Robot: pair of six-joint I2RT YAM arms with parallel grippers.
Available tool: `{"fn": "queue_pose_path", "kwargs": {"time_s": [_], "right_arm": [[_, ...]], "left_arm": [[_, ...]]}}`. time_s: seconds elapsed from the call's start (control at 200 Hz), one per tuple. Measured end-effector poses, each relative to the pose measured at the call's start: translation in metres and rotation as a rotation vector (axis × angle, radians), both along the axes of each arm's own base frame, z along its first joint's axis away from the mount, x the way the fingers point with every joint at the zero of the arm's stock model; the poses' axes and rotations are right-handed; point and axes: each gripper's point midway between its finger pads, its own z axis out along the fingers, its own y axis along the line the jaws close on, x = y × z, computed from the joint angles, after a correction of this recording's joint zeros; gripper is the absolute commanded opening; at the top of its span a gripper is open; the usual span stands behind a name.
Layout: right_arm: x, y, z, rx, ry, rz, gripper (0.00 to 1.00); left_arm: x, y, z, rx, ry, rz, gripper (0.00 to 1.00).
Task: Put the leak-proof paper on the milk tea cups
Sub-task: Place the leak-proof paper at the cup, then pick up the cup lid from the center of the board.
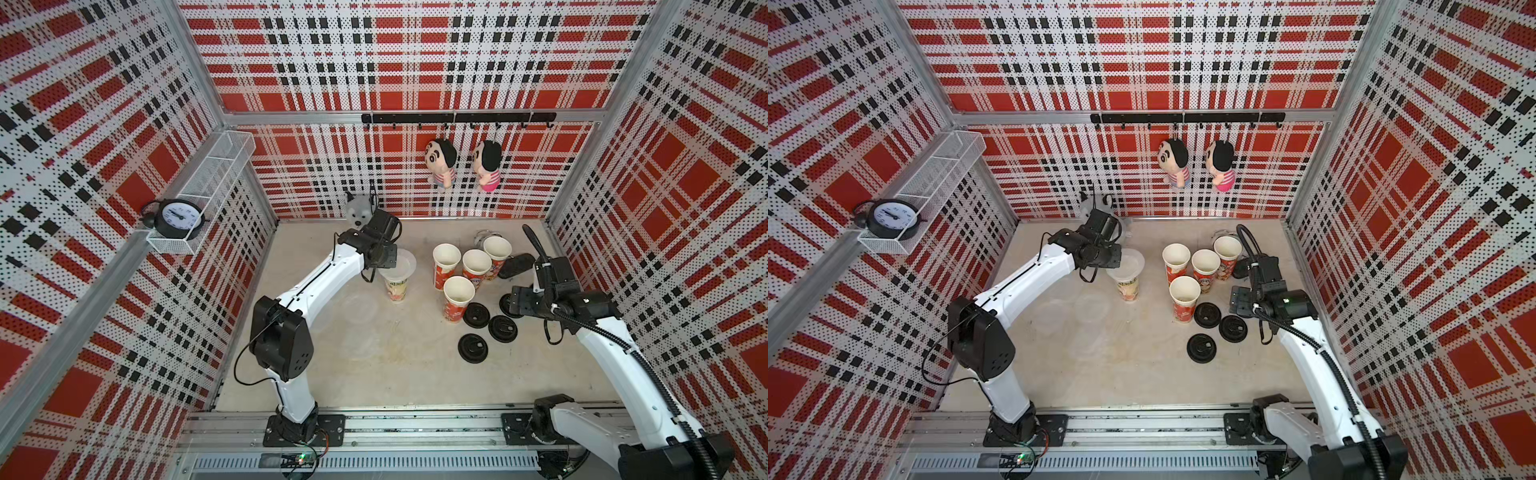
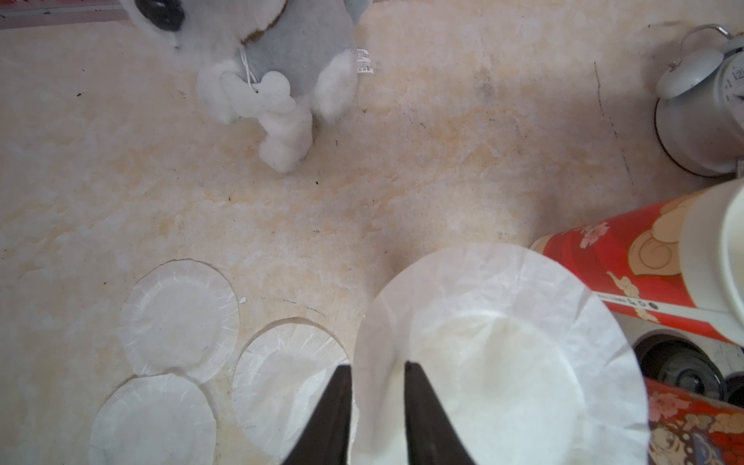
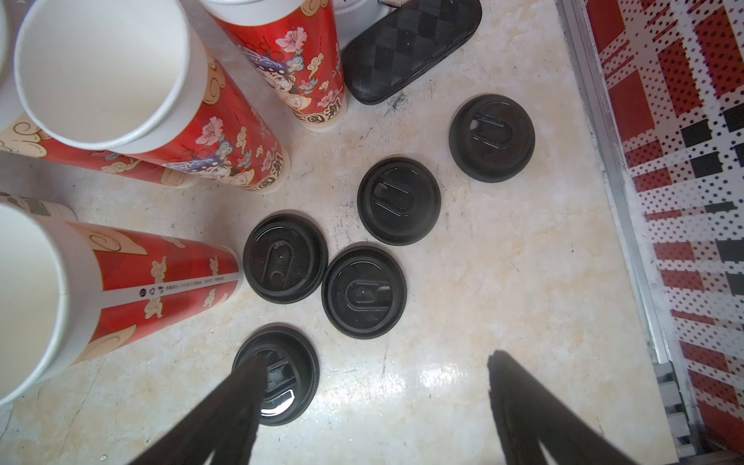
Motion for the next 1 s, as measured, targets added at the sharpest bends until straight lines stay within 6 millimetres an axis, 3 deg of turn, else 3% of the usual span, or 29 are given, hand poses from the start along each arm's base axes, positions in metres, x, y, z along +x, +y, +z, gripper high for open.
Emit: {"fn": "queue_pose_path", "kwargs": {"time_s": [0.296, 0.426, 0.546, 0.651, 0.751, 0.997], "right_arm": [[0.001, -0.004, -0.002, -0.003, 0.007, -0.022, 0.92], [0.002, -0.022, -0.019, 0.017, 0.051, -0.091, 0.92], [0.003, -0.041, -0.039, 0.024, 0.122, -0.162, 0.92], [0.008, -0.048, -0.055, 0.009, 0.186, -0.186, 0.92], [0.017, -0.058, -0.068, 0.005, 0.238, -0.219, 0.92], [0.045, -0.113, -0.097, 0.014, 0.313, -0.365, 0.92]], "left_arm": [[0.004, 0.003, 0.024, -0.004, -0.058, 0.011, 0.52], [-0.005, 0.01, 0.061, -0.053, -0.152, 0.018, 0.6], [-0.025, 0.03, 0.101, -0.131, -0.261, 0.028, 0.62], [-0.036, 0.046, 0.12, -0.176, -0.328, 0.045, 0.64], [-0.038, 0.053, 0.116, -0.184, -0.341, 0.055, 0.65], [-0.038, 0.05, 0.087, -0.175, -0.3, 0.041, 0.65]]}}
